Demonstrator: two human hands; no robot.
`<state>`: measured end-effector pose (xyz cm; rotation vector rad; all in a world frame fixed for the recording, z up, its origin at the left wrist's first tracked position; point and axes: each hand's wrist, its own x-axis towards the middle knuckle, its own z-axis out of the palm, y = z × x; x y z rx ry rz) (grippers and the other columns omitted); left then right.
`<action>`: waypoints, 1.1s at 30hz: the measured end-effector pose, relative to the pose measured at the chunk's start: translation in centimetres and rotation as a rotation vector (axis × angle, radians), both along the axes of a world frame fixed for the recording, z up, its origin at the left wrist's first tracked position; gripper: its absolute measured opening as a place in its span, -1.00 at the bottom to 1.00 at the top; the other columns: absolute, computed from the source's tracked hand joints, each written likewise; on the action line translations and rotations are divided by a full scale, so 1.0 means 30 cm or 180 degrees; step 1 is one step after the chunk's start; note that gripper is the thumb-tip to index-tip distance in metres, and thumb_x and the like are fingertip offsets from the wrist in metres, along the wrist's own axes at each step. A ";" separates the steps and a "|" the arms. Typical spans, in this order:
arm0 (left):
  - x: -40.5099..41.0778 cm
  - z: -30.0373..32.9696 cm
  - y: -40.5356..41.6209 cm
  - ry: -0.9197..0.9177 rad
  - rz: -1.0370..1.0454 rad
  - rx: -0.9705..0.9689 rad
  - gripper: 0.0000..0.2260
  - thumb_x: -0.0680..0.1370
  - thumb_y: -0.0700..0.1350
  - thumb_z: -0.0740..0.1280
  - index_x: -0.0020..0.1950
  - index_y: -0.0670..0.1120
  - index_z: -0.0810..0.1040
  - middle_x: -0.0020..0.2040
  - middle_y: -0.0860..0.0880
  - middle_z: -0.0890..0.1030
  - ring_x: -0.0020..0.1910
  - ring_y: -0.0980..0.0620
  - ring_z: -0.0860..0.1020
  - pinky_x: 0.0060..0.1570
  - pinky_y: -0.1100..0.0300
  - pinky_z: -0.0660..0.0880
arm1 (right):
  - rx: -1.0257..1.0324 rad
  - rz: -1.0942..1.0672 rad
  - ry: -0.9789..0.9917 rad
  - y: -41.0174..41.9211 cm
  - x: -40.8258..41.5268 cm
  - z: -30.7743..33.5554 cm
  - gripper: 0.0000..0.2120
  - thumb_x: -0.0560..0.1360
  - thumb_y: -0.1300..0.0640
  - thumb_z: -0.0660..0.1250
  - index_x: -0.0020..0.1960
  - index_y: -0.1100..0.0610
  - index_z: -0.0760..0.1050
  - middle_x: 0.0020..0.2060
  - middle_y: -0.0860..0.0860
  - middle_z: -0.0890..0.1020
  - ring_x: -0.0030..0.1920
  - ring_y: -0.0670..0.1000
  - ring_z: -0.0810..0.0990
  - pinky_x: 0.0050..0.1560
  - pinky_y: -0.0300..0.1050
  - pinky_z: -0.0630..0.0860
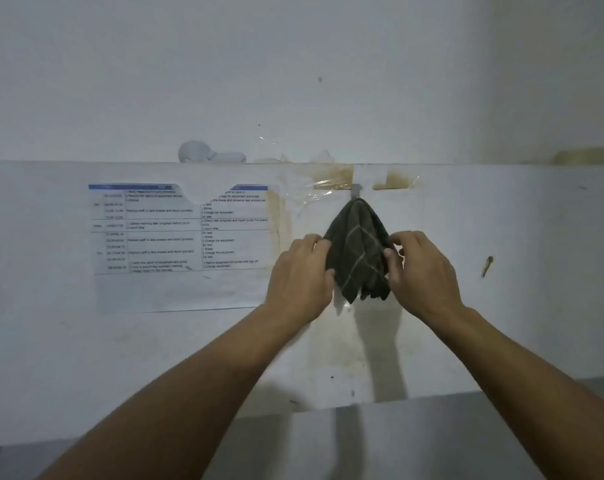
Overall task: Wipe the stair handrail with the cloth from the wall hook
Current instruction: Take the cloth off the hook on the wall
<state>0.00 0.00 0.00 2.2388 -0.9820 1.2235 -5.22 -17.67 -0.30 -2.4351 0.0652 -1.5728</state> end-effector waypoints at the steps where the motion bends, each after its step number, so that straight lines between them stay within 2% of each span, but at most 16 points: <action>1: 0.013 0.014 -0.023 0.0049 -0.0057 -0.0104 -0.71 0.52 -0.10 0.33 0.21 -0.12 0.45 0.19 -0.09 0.52 0.07 -0.06 0.52 0.06 0.03 0.54 | 0.0118 0.0020 -0.0003 -0.017 0.015 0.017 -0.79 0.56 0.06 0.20 0.14 0.13 0.44 0.08 0.09 0.57 -0.06 0.08 0.55 -0.12 -0.04 0.52; 4: 0.029 0.055 -0.084 0.0181 -0.0014 -0.0419 -0.71 0.53 -0.11 0.31 0.23 -0.12 0.42 0.17 -0.10 0.49 0.05 -0.03 0.50 0.04 0.08 0.53 | 0.0285 0.0062 0.0208 -0.050 0.059 0.056 -0.71 0.54 0.04 0.26 0.21 0.14 0.41 0.12 0.10 0.57 -0.03 0.09 0.56 -0.09 -0.10 0.48; 8: 0.045 0.083 -0.155 0.0221 0.0395 -0.0652 -0.74 0.53 -0.09 0.31 0.19 -0.11 0.41 0.01 -0.08 0.56 -0.06 -0.05 0.52 -0.05 0.03 0.51 | 0.0426 0.0284 0.0378 -0.086 0.118 0.077 -0.63 0.49 0.04 0.33 0.23 0.13 0.35 -0.02 0.08 0.61 -0.16 0.06 0.56 -0.18 -0.08 0.51; 11: 0.047 0.103 -0.186 0.0408 0.0750 -0.0632 -0.80 0.53 -0.08 0.33 0.11 -0.11 0.47 -0.09 -0.06 0.58 -0.12 -0.04 0.53 -0.04 0.02 0.52 | 0.0446 0.0272 0.0419 -0.100 0.145 0.083 -0.74 0.51 0.09 0.30 0.15 0.16 0.42 -0.13 0.05 0.60 -0.24 0.03 0.51 -0.27 -0.13 0.42; 13: 0.042 0.119 -0.194 0.0503 0.0871 -0.0599 -0.87 0.53 -0.12 0.31 0.03 -0.13 0.56 -0.12 -0.07 0.61 -0.14 -0.05 0.55 -0.02 0.00 0.55 | 0.0432 0.0303 0.0280 -0.109 0.152 0.091 -0.83 0.52 0.12 0.26 0.06 0.17 0.50 -0.16 0.07 0.61 -0.25 0.03 0.52 -0.27 -0.12 0.44; 17: 0.012 0.175 -0.155 0.0639 0.0766 -0.1269 -0.88 0.50 -0.18 0.29 -0.01 -0.10 0.59 -0.10 -0.05 0.60 -0.12 -0.03 0.55 -0.06 0.05 0.54 | 0.0679 0.0498 -0.0168 -0.118 0.139 0.149 -0.87 0.50 0.13 0.23 -0.02 0.15 0.49 -0.13 0.07 0.56 -0.15 0.06 0.50 -0.16 0.01 0.52; 20: -0.014 0.212 -0.092 0.0713 0.0644 -0.1803 -0.93 0.54 -0.17 0.27 0.01 -0.06 0.49 -0.06 -0.03 0.54 -0.09 0.00 0.52 -0.09 0.11 0.49 | 0.0616 0.0729 -0.0375 -0.104 0.116 0.202 -0.91 0.52 0.13 0.19 0.00 0.12 0.42 -0.11 0.03 0.47 -0.07 0.09 0.47 -0.05 0.11 0.50; 21: -0.019 0.218 -0.063 0.0762 0.0612 -0.1932 -0.93 0.56 -0.17 0.26 0.02 -0.05 0.46 -0.07 -0.02 0.53 -0.08 0.01 0.51 -0.09 0.13 0.46 | 0.0589 0.0878 -0.0358 -0.094 0.112 0.214 -0.91 0.53 0.13 0.18 0.01 0.10 0.39 -0.12 0.04 0.48 -0.09 0.11 0.48 -0.08 0.12 0.48; 24: -0.041 0.216 0.047 0.0888 0.0623 -0.2152 -0.94 0.58 -0.18 0.23 0.01 -0.04 0.44 -0.05 -0.03 0.53 -0.05 0.00 0.51 -0.06 0.14 0.44 | 0.0413 0.1283 -0.0110 -0.043 0.103 0.231 -0.88 0.57 0.12 0.13 0.09 0.09 0.35 -0.20 0.08 0.52 -0.22 0.13 0.46 -0.23 0.00 0.36; 28: -0.099 0.157 0.229 0.0937 0.0860 -0.2240 -0.95 0.57 -0.21 0.26 0.00 -0.08 0.46 0.00 -0.05 0.54 -0.02 0.01 0.50 -0.03 0.18 0.40 | 0.0153 0.1831 0.0197 0.096 0.096 0.199 -0.90 0.58 0.12 0.14 0.08 0.06 0.37 -0.25 0.07 0.51 -0.28 0.09 0.43 -0.29 -0.04 0.28; 30: -0.139 0.111 0.334 0.0978 0.0992 -0.2290 -0.94 0.57 -0.23 0.27 0.00 -0.09 0.46 0.02 -0.05 0.54 0.00 0.01 0.50 -0.02 0.19 0.41 | 0.0097 0.2111 0.0384 0.184 0.103 0.164 -0.92 0.58 0.12 0.15 0.05 0.05 0.38 -0.24 0.07 0.53 -0.30 0.03 0.44 -0.34 -0.05 0.32; 33: -0.208 0.029 0.513 0.1062 0.1244 -0.2309 -0.94 0.55 -0.23 0.29 0.00 -0.11 0.49 0.00 -0.04 0.56 -0.02 -0.02 0.53 -0.04 0.17 0.46 | 0.0028 0.2521 0.0732 0.334 0.129 0.095 -0.95 0.57 0.09 0.18 0.03 0.02 0.37 -0.10 0.09 0.57 -0.19 0.08 0.50 -0.22 -0.02 0.48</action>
